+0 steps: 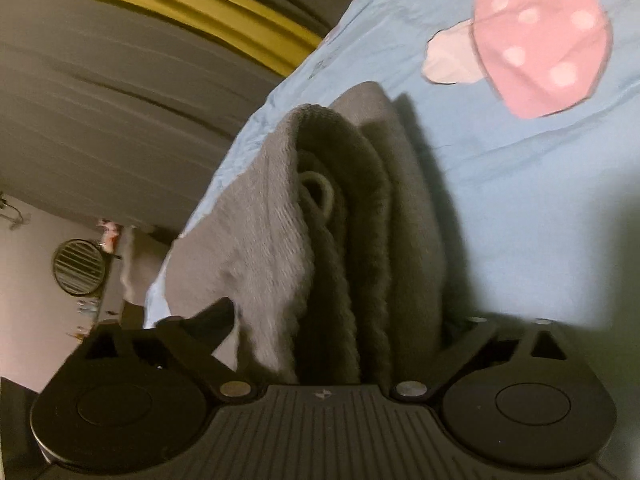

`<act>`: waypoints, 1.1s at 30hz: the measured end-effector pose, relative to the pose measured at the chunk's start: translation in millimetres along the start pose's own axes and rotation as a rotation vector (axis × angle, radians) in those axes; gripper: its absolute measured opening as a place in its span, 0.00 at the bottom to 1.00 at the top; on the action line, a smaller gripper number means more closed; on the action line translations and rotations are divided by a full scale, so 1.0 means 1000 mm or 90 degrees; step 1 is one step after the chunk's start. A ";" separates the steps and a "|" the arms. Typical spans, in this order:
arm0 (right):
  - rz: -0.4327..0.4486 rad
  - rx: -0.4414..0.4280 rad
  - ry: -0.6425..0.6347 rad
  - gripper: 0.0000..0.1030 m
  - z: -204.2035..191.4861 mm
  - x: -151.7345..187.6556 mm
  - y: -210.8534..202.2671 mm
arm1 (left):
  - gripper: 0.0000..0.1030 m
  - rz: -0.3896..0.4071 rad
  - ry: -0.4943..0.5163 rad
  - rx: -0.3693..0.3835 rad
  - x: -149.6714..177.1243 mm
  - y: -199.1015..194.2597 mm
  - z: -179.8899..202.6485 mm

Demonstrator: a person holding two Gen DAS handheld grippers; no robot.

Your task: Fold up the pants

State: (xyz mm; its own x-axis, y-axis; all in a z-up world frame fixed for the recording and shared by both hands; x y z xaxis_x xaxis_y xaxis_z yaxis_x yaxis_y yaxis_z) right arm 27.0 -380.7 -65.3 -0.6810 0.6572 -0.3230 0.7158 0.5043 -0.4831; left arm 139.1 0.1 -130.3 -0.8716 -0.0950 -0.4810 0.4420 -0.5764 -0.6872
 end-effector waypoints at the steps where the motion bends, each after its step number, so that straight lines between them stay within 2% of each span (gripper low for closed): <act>1: 0.004 0.000 -0.005 0.96 -0.001 -0.002 0.002 | 0.88 -0.002 -0.008 0.004 -0.002 0.002 0.000; 2: 0.016 0.000 -0.008 0.95 -0.001 -0.003 0.003 | 0.86 -0.006 -0.008 0.008 -0.002 0.004 0.002; 4: 0.039 0.017 -0.005 0.83 -0.001 -0.002 0.005 | 0.68 -0.016 0.017 -0.005 -0.001 0.005 0.009; 5: 0.053 0.048 -0.015 0.72 -0.004 0.001 0.005 | 0.64 -0.015 0.041 -0.021 -0.001 0.005 0.015; 6: 0.058 0.070 -0.035 0.68 -0.009 0.004 0.004 | 0.55 -0.012 0.064 -0.032 -0.001 0.005 0.021; 10: 0.075 0.109 -0.067 0.61 -0.029 0.009 0.002 | 0.32 0.012 0.098 -0.056 -0.004 -0.005 0.040; 13: 0.092 0.111 -0.090 0.59 -0.046 0.007 -0.003 | 0.27 0.038 0.093 -0.046 -0.012 -0.016 0.052; 16: 0.117 0.089 -0.099 0.57 -0.064 0.002 -0.010 | 0.26 0.060 0.102 -0.030 -0.024 -0.021 0.070; 20: 0.155 0.080 -0.136 0.56 -0.089 -0.024 -0.014 | 0.26 0.105 0.132 -0.019 -0.043 -0.020 0.097; 21: 0.171 0.081 -0.145 0.56 -0.094 -0.032 -0.017 | 0.26 0.121 0.144 -0.018 -0.048 -0.019 0.103; 22: 0.182 0.083 -0.153 0.56 -0.098 -0.040 -0.018 | 0.31 0.133 0.148 -0.023 -0.055 -0.018 0.107; 23: 0.192 0.088 -0.157 0.61 -0.101 -0.048 -0.019 | 0.39 0.145 0.145 -0.047 -0.063 -0.015 0.110; 24: 0.202 0.098 -0.152 0.72 -0.102 -0.055 -0.020 | 0.61 0.153 0.136 -0.081 -0.070 -0.011 0.112; 25: 0.214 0.123 -0.140 0.81 -0.102 -0.063 -0.021 | 0.87 0.153 0.121 -0.130 -0.074 -0.007 0.112; 26: 0.227 0.183 -0.139 0.96 -0.102 -0.071 -0.023 | 0.93 0.153 0.105 -0.188 -0.076 -0.005 0.112; 27: 0.248 0.267 -0.155 0.96 -0.104 -0.074 -0.025 | 0.94 0.162 0.098 -0.227 -0.075 -0.005 0.111; 28: 0.273 0.312 -0.176 0.96 -0.106 -0.072 -0.027 | 0.94 0.167 0.106 -0.229 -0.071 -0.007 0.109; 29: 0.294 0.331 -0.209 0.96 -0.106 -0.066 -0.032 | 0.94 0.161 0.118 -0.218 -0.063 -0.009 0.106; 33: 0.289 0.338 -0.250 0.96 -0.099 -0.042 -0.034 | 0.94 0.116 0.103 -0.211 -0.028 -0.004 0.098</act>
Point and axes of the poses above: each gripper's, at about its wrist camera, not at the fingertips, and y roughly the way its jaws point, z to its right, x to its underside, the point moved 1 cm from there along y, roughly the way its jaws point, and after that the axes turned 3 degrees about -x, right-handed, at the moved point
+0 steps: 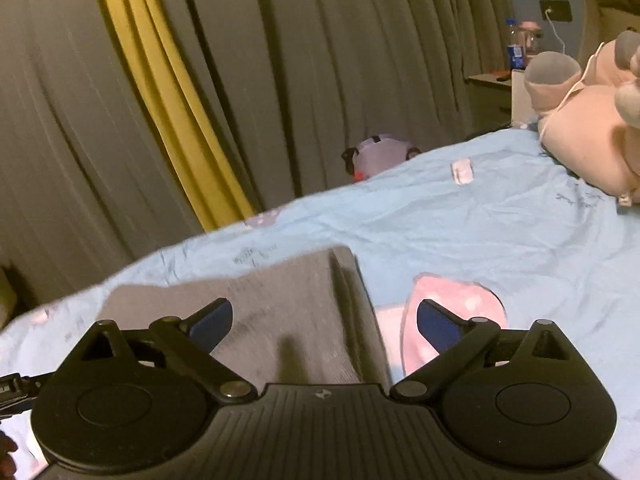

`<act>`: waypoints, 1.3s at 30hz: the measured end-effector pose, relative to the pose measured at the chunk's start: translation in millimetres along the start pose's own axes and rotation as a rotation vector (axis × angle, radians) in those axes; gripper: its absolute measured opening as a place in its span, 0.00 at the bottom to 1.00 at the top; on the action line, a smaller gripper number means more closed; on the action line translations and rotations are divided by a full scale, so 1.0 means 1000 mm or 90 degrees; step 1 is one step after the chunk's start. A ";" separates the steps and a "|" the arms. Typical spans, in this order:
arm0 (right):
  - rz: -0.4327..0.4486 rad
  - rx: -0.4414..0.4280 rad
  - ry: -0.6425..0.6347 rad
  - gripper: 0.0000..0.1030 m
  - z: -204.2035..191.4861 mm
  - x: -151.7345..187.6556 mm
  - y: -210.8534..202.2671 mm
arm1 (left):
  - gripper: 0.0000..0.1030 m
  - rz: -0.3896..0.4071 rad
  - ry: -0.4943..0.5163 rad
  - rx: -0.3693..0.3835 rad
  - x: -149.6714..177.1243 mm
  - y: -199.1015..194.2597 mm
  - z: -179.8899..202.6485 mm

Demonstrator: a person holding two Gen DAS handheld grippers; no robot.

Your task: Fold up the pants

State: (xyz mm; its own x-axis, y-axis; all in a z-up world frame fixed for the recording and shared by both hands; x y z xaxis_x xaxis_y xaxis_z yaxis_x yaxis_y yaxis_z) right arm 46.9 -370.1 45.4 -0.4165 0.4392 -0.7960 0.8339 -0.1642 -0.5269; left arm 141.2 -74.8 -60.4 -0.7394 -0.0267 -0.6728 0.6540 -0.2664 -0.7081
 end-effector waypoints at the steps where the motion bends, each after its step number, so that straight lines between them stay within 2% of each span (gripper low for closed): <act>1: -0.002 0.008 -0.016 0.96 -0.003 0.007 0.000 | 0.95 -0.012 0.001 -0.001 0.008 0.002 0.000; 4: 0.006 0.032 -0.042 0.96 -0.010 0.017 0.004 | 0.95 -0.050 0.015 -0.028 0.029 0.012 0.001; 6: 0.004 0.036 -0.051 0.96 -0.011 0.023 0.006 | 0.97 -0.058 0.030 -0.046 0.037 0.017 0.001; 7: -0.015 0.065 -0.084 0.96 -0.013 0.029 0.016 | 0.99 -0.061 0.038 -0.059 0.039 0.020 0.000; 8: -0.066 0.116 -0.132 0.96 -0.016 0.036 0.036 | 0.99 -0.063 0.040 -0.070 0.042 0.020 -0.003; 9: -0.111 0.128 -0.163 0.96 -0.018 0.043 0.045 | 0.99 -0.062 0.040 -0.079 0.043 0.017 -0.005; 10: -0.117 0.117 -0.161 0.96 -0.018 0.044 0.046 | 0.99 -0.059 0.044 -0.087 0.043 0.011 -0.006; 12: -0.088 0.100 -0.143 0.96 -0.019 0.042 0.033 | 0.98 -0.048 0.057 -0.096 0.047 -0.001 -0.006; 15: -0.087 0.047 -0.112 0.96 -0.016 0.044 0.009 | 0.98 -0.050 0.073 -0.098 0.063 -0.018 -0.011; 17: -0.114 0.026 -0.109 0.96 -0.017 0.053 -0.004 | 0.98 -0.081 0.084 -0.093 0.076 -0.025 -0.013; 20: -0.177 0.029 -0.110 0.96 -0.018 0.079 -0.019 | 0.98 -0.140 0.109 -0.101 0.101 -0.034 -0.011; 22: -0.207 0.030 -0.108 0.96 -0.020 0.096 -0.027 | 0.98 -0.155 0.128 -0.117 0.113 -0.044 -0.004; 24: -0.232 0.042 -0.109 0.96 -0.027 0.111 -0.039 | 0.99 -0.169 0.131 -0.112 0.118 -0.053 0.001; 27: -0.226 0.056 -0.143 0.96 -0.043 0.127 -0.054 | 0.99 -0.164 0.146 -0.097 0.125 -0.063 0.008; 30: -0.233 0.044 -0.214 0.96 -0.062 0.133 -0.065 | 0.99 -0.152 0.172 -0.123 0.124 -0.073 0.017; 33: -0.227 0.066 -0.267 0.96 -0.070 0.142 -0.076 | 0.99 -0.123 0.155 -0.118 0.122 -0.089 0.020; 39: -0.177 0.053 -0.277 0.96 -0.077 0.141 -0.097 | 0.99 -0.067 0.103 -0.095 0.119 -0.121 0.028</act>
Point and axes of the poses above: each gripper's, at about its wrist camera, not at the fingertips, and y roughly the way its jaws point, z to its right, x to its underside, the point moved 1 cm from there along y, roughly the way its jaws point, and after that the axes turned 3 degrees about -x, right-handed, at the moved point
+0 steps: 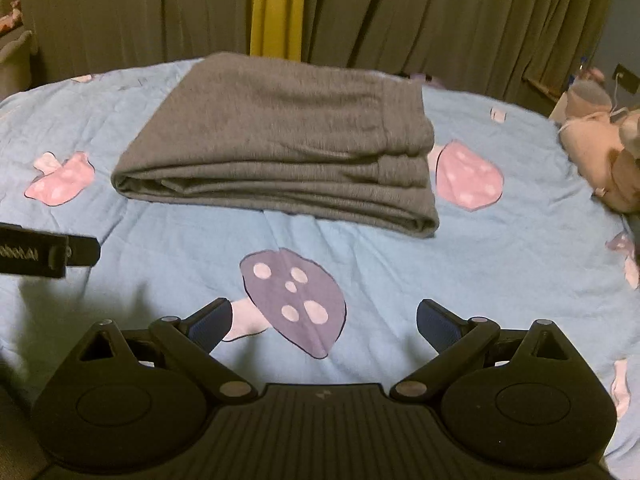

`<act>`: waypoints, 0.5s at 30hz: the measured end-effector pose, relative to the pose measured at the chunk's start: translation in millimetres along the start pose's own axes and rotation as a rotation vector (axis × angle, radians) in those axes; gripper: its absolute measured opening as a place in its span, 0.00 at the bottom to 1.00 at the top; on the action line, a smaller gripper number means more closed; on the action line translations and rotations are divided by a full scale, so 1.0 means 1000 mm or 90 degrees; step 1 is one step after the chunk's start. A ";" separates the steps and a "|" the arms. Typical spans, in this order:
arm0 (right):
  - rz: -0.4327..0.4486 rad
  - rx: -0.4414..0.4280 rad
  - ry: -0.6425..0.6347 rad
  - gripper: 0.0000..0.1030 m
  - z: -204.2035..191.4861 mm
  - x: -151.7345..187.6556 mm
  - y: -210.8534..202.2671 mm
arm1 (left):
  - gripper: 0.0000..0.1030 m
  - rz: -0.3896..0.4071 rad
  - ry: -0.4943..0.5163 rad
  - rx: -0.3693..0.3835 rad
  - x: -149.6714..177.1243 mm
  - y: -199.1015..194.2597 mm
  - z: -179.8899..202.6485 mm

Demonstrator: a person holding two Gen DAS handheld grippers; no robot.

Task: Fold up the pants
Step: 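Open both grippers and pull them back from the folded sweatpants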

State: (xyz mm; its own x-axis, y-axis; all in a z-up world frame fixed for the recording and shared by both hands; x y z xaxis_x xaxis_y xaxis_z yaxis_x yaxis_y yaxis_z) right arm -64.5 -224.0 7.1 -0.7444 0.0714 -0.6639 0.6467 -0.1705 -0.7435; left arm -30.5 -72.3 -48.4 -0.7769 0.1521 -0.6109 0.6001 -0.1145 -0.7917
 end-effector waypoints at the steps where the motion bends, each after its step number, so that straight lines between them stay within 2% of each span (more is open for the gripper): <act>1: 0.005 0.005 -0.003 0.96 -0.001 0.000 -0.002 | 0.99 0.013 -0.001 0.000 0.000 -0.003 0.000; 3: 0.003 0.010 -0.005 0.96 -0.001 0.000 -0.002 | 0.99 0.035 0.004 -0.004 0.000 -0.010 0.004; 7: -0.011 0.018 0.001 0.96 -0.002 0.001 -0.006 | 1.00 0.044 0.045 -0.030 0.000 -0.014 0.016; 10: -0.008 0.025 0.013 0.96 -0.001 -0.001 -0.009 | 1.00 0.039 0.075 -0.049 -0.001 -0.016 0.027; 15: -0.009 0.021 0.040 0.96 0.003 -0.004 -0.009 | 1.00 0.035 0.095 -0.051 -0.003 -0.014 0.038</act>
Point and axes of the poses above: each gripper's, at about its wrist camera, not at the fingertips, and y roughly the way its jaws point, z to its right, x to its underside, the point moved 1 cm from there along y, roughly the way its jaws point, and after that the axes turned 3 degrees about -x, right-handed, at the moved point
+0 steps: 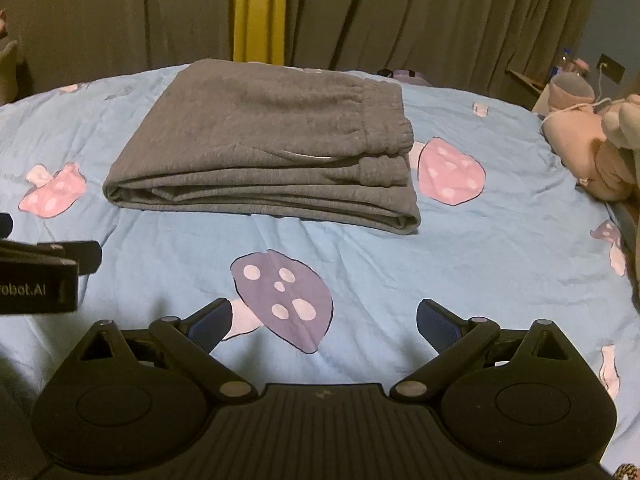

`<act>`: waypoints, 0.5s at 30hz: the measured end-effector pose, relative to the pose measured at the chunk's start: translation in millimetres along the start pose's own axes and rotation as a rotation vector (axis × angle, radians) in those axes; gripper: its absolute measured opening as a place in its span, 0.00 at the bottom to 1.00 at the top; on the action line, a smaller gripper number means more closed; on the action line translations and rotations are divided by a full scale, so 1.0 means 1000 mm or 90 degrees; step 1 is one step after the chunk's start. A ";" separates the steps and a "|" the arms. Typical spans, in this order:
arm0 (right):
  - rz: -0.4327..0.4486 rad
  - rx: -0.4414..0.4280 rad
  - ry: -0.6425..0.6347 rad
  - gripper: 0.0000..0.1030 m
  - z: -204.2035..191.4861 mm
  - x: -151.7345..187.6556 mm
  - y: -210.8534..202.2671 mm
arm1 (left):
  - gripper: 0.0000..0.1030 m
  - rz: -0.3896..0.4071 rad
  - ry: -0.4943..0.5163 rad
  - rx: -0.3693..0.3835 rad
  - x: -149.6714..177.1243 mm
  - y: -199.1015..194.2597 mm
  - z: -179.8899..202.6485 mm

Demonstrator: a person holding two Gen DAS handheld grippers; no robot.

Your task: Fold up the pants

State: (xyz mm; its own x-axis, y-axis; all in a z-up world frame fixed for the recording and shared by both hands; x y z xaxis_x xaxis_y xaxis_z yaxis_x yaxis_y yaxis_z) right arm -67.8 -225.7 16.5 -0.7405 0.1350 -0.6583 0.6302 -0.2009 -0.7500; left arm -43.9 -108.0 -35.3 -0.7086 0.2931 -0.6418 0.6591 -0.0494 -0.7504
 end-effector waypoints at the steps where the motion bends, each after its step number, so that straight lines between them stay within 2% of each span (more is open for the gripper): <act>1: 0.001 -0.001 0.005 0.96 0.001 -0.001 0.001 | 1.00 0.003 0.003 -0.004 -0.001 0.000 0.002; 10: 0.048 0.002 0.037 0.96 0.013 -0.019 0.007 | 1.00 0.035 0.013 -0.044 -0.015 0.012 0.009; 15: 0.048 -0.009 0.060 0.96 0.019 -0.025 0.019 | 1.00 0.048 0.022 -0.037 -0.021 0.025 0.015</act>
State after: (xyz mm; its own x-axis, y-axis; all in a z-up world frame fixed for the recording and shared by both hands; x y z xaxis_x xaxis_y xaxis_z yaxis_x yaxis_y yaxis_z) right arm -41.9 -251.0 19.8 -0.6660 0.2113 -0.7154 0.6867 -0.2008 -0.6986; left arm -16.5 -129.5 -42.7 -0.6479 0.3241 -0.6893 0.7245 -0.0169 -0.6890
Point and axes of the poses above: each gripper's, at about its wrist camera, not at the fingertips, and y roughly the way its jaws point, z to its right, x to its underside, the point moved 1 cm from there along y, roughly the way its jaws point, and after that the axes turned 3 degrees about -x, right-handed, at the moved point
